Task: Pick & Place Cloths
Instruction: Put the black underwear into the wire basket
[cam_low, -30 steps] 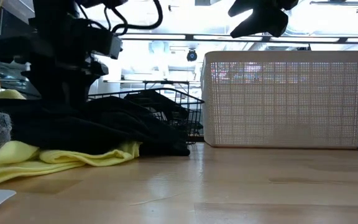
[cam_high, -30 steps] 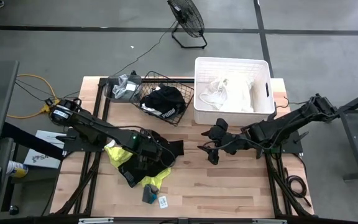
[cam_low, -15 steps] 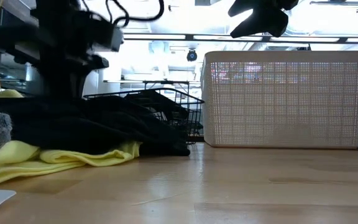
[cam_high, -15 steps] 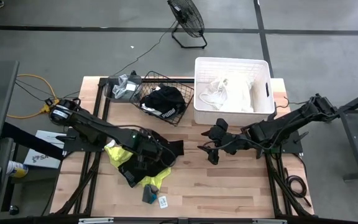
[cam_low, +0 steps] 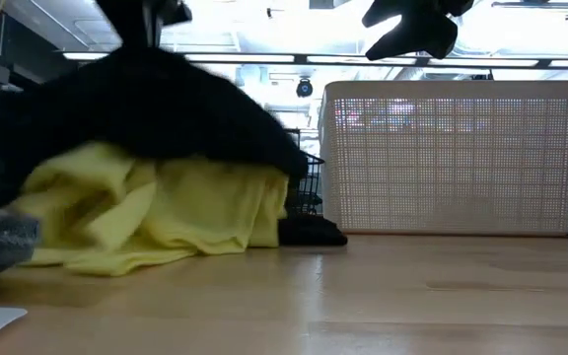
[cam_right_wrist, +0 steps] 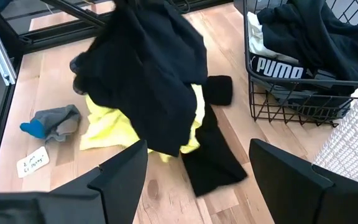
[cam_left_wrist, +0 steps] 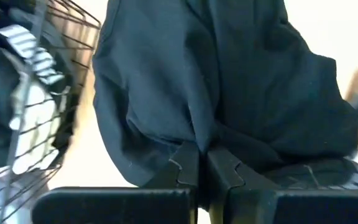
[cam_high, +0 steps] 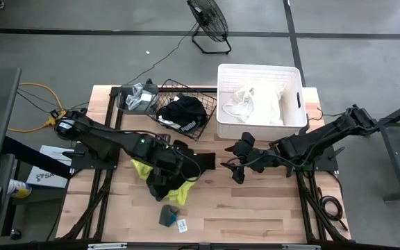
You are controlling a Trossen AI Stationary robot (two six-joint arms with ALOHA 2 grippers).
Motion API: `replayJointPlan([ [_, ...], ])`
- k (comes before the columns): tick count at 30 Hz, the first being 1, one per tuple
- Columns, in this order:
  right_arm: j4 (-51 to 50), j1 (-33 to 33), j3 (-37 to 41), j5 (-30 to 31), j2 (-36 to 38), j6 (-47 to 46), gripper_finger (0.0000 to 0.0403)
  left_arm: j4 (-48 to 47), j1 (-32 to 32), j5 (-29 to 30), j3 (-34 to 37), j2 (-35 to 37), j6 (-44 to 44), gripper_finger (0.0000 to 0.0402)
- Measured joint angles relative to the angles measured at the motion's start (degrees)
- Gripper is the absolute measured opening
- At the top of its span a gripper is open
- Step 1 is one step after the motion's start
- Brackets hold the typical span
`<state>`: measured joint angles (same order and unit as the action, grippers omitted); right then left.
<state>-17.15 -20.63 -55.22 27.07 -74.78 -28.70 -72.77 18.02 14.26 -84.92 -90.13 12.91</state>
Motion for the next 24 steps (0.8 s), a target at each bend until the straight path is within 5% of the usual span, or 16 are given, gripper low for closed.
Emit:
replayJointPlan([
  [7,0.0,0.0,0.0,0.0,0.0,0.0,0.0275,-5.3,0.0,-5.4,-8.2,0.0,-0.2,0.0001],
  [17,0.0,0.0,0.0,-0.1,0.0,0.0,0.0275,-3.6,0.0,-4.7,-5.5,0.1,-0.6,0.0003],
  [24,0.0,0.0,0.0,-0.1,0.0,0.0,0.0275,-3.0,0.0,-4.5,-4.7,0.1,-0.7,0.0061],
])
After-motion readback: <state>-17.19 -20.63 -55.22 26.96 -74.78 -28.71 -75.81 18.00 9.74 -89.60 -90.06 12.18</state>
